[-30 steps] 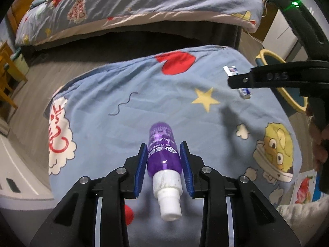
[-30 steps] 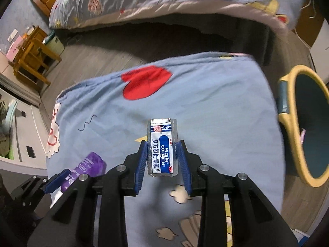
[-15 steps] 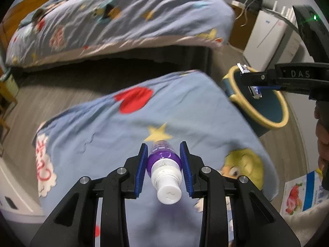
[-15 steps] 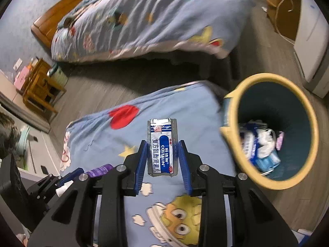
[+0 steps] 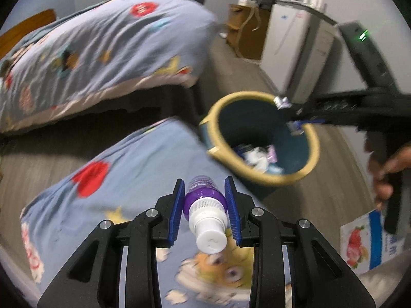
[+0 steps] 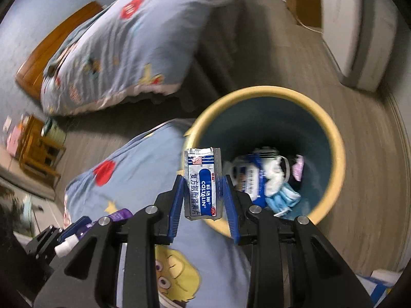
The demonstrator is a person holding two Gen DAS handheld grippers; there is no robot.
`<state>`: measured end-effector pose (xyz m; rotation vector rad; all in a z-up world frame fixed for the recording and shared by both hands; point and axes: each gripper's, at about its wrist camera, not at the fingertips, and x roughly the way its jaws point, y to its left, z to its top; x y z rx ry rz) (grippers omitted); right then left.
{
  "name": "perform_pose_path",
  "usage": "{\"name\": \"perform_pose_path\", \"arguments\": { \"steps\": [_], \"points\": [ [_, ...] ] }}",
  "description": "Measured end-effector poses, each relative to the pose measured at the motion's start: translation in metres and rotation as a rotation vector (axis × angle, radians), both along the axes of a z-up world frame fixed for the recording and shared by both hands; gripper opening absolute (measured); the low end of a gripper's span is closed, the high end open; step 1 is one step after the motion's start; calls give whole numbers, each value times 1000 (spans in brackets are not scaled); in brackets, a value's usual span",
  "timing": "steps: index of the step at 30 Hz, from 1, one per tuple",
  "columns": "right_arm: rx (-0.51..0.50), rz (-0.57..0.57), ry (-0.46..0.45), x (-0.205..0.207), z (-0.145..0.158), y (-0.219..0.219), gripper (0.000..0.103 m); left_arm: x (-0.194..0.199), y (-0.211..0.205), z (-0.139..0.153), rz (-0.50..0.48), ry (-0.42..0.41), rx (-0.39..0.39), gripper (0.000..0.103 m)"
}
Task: Collect trash
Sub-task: 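Carry the toothpaste tube and purple bottle over the bin with both tools, then open both tools over the bin to drop the tube and bottle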
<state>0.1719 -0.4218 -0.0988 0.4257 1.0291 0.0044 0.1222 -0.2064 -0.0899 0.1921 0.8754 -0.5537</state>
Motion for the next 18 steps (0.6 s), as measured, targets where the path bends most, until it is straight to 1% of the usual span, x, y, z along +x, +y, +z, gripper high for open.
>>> {"name": "perform_pose_path", "arguments": {
  "steps": [4, 6, 9, 13, 15, 18],
  "points": [
    [33, -77, 18, -3, -10, -35, 30, 9, -42, 5, -56, 4, -33, 33],
    [68, -119, 28, -5, -17, -52, 30, 15, -59, 3, -79, 9, -29, 33],
    [120, -180, 43, -10, -29, -73, 30, 21, -89, -4, -121, -6, 15, 33],
    [175, -231, 61, -12, -43, -90, 30, 30, -121, -15, -180, -43, 91, 33],
    [192, -241, 62, -12, -46, -94, 30, 35, -133, -23, -197, -45, 116, 33],
    [200, -245, 69, -10, -51, -95, 30, 45, -142, -33, -203, -30, 125, 33]
  ]
}}
